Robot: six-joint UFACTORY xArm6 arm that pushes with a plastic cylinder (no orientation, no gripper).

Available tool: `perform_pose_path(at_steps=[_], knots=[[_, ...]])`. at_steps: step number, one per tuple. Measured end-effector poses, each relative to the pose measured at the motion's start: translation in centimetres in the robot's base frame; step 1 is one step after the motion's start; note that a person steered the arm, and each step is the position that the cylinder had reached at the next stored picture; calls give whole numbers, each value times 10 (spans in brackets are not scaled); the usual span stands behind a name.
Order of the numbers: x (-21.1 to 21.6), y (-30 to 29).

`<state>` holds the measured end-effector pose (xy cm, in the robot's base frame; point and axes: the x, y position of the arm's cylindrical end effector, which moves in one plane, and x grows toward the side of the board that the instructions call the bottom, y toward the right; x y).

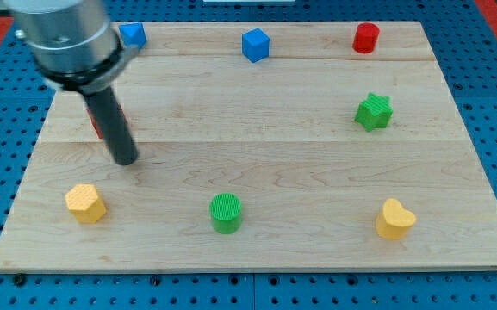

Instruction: Push yellow heart closer to green circle

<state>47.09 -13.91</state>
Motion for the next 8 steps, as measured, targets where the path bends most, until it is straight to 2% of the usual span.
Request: perform_pose_path(at_steps=[1,3,4,6,7,8], knots=[[-1,49],[6,268],[64,308],[77,342],[93,331],[88,273]])
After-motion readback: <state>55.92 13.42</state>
